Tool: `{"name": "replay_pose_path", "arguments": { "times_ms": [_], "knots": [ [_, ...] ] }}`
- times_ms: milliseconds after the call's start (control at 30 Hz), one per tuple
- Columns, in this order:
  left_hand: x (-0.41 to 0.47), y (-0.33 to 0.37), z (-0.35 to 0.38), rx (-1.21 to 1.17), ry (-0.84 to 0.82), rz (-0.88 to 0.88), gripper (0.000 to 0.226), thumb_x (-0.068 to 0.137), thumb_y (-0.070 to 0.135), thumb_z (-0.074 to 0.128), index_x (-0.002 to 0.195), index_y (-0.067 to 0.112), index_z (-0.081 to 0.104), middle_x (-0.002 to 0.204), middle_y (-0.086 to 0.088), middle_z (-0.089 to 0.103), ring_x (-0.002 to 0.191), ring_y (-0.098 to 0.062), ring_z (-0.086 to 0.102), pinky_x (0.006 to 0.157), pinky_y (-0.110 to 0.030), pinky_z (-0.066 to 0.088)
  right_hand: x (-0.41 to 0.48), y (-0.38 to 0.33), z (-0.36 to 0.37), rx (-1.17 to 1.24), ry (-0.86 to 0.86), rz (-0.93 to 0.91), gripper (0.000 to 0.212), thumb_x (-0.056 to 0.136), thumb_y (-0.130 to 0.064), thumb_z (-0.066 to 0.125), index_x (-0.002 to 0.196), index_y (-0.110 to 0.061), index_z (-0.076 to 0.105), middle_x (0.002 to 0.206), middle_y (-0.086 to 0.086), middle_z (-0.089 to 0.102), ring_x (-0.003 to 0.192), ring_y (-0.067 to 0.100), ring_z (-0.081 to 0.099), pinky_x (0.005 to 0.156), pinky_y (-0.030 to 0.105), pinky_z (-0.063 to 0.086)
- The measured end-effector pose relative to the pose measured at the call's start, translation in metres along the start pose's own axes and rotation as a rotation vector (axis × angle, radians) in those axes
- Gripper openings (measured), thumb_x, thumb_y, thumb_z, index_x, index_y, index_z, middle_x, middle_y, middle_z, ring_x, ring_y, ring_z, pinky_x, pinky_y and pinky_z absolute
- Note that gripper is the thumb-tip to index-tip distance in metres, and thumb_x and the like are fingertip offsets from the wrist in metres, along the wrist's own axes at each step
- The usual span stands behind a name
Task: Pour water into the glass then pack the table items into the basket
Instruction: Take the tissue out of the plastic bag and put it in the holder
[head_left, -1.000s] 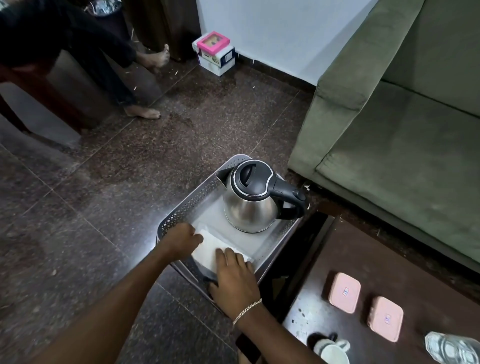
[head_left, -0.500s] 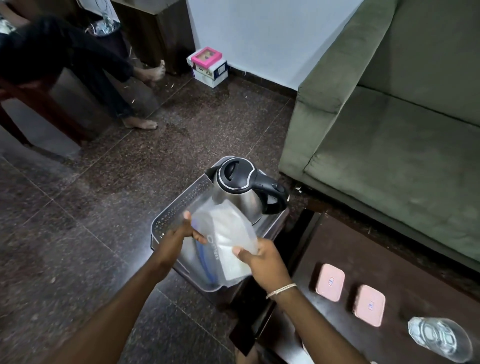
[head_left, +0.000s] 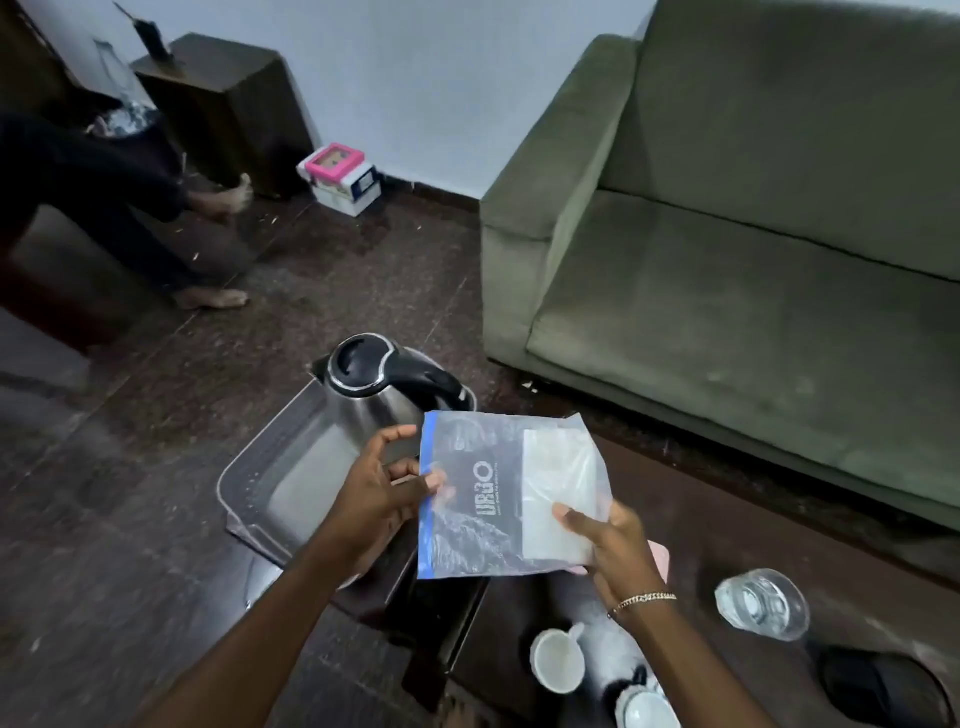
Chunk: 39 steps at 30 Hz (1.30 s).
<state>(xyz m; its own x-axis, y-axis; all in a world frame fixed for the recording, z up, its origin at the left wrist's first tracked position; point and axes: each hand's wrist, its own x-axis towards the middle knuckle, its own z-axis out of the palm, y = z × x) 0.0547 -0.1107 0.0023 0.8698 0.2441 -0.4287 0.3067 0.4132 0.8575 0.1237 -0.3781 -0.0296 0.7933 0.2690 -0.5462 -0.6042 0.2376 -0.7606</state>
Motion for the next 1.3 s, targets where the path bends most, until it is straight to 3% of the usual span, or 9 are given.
{"name": "replay_pose_path", "arguments": {
  "times_ms": [200,400,633,767,933,1000,1100,1200,1300],
  "knots": [
    [0.004,-0.007,0.108,0.031,-0.098,0.029,0.047,0.081,-0.003,0.079,0.123,0.005,0.057,0.106,-0.017,0.078,0.092,-0.028,0.074,0.079,-0.041,0.065,-0.037,-0.035,-0.044,-0.742,0.392,-0.382,0.088,0.075,-0.013,0.088,0.149,-0.017,0.042,0.125,0.002,0.054,0.111,0.018,0.056,0.100,0.036,0.046],
    [-0.002,-0.029,0.215,0.107,-0.243,0.042,0.043,0.075,0.012,0.089,0.106,0.001,0.062,0.088,-0.009,0.074,0.084,-0.021,0.072,0.074,-0.036,0.064,-0.081,-0.084,-0.068,-0.494,0.159,-0.533,0.024,0.086,-0.013,0.080,0.107,-0.020,0.072,0.095,-0.001,0.077,0.085,0.009,0.072,0.079,0.024,0.056],
    [-0.012,-0.038,0.290,0.038,-0.376,-0.044,0.028,0.092,0.029,0.067,0.096,0.003,0.075,0.092,-0.019,0.078,0.081,-0.028,0.078,0.067,-0.032,0.062,-0.101,-0.122,-0.113,-0.624,0.256,-0.596,0.027,0.080,-0.026,0.086,0.104,-0.022,0.075,0.097,-0.009,0.078,0.089,0.012,0.074,0.083,0.035,0.059],
    [-0.006,-0.052,0.317,0.178,-0.386,0.000,0.010,0.092,0.014,0.074,0.088,0.005,0.072,0.097,-0.021,0.077,0.091,-0.035,0.075,0.081,-0.045,0.065,-0.098,-0.127,-0.140,-0.565,0.331,-0.586,0.008,0.086,-0.018,0.080,0.093,-0.016,0.077,0.086,-0.005,0.078,0.079,0.017,0.074,0.076,0.040,0.060],
    [-0.001,-0.061,0.339,0.440,-0.233,0.253,0.039,0.084,-0.017,0.066,0.073,0.019,0.057,0.075,0.001,0.065,0.067,-0.017,0.064,0.065,-0.041,0.063,-0.102,-0.135,-0.174,-0.579,0.610,-0.672,0.014,0.088,-0.006,0.073,0.088,-0.020,0.072,0.076,-0.011,0.073,0.069,0.009,0.069,0.065,0.022,0.051],
    [0.001,-0.059,0.343,0.601,-0.204,0.422,0.041,0.079,-0.021,0.059,0.077,0.020,0.062,0.087,0.004,0.063,0.068,-0.017,0.064,0.069,-0.047,0.062,-0.106,-0.144,-0.189,-0.625,0.683,-0.737,0.023,0.088,0.000,0.067,0.099,-0.021,0.066,0.078,-0.008,0.070,0.071,0.011,0.069,0.068,0.023,0.052],
    [0.003,-0.053,0.350,0.827,-0.193,0.579,0.046,0.082,-0.017,0.053,0.094,0.015,0.082,0.125,0.007,0.069,0.104,0.003,0.067,0.086,-0.023,0.055,-0.110,-0.155,-0.207,-0.875,0.695,-0.844,0.024,0.085,0.007,0.065,0.093,-0.014,0.073,0.086,-0.002,0.062,0.075,0.015,0.064,0.070,0.032,0.052],
    [0.001,-0.048,0.366,0.841,-0.298,0.642,0.056,0.081,-0.020,0.048,0.120,0.008,0.077,0.144,0.011,0.062,0.124,0.015,0.056,0.096,-0.007,0.044,-0.114,-0.166,-0.206,-1.266,0.735,-0.502,0.022,0.091,-0.020,0.059,0.106,-0.026,0.073,0.092,0.003,0.064,0.080,0.031,0.067,0.067,0.040,0.053],
    [-0.010,-0.049,0.382,0.857,-0.470,0.693,0.062,0.079,-0.013,0.048,0.134,0.009,0.070,0.152,0.021,0.052,0.114,0.012,0.062,0.090,-0.014,0.050,-0.119,-0.179,-0.196,-1.404,0.771,-0.213,0.029,0.093,-0.036,0.046,0.113,-0.028,0.066,0.098,0.011,0.073,0.092,0.043,0.067,0.073,0.042,0.052]
  ]
}}
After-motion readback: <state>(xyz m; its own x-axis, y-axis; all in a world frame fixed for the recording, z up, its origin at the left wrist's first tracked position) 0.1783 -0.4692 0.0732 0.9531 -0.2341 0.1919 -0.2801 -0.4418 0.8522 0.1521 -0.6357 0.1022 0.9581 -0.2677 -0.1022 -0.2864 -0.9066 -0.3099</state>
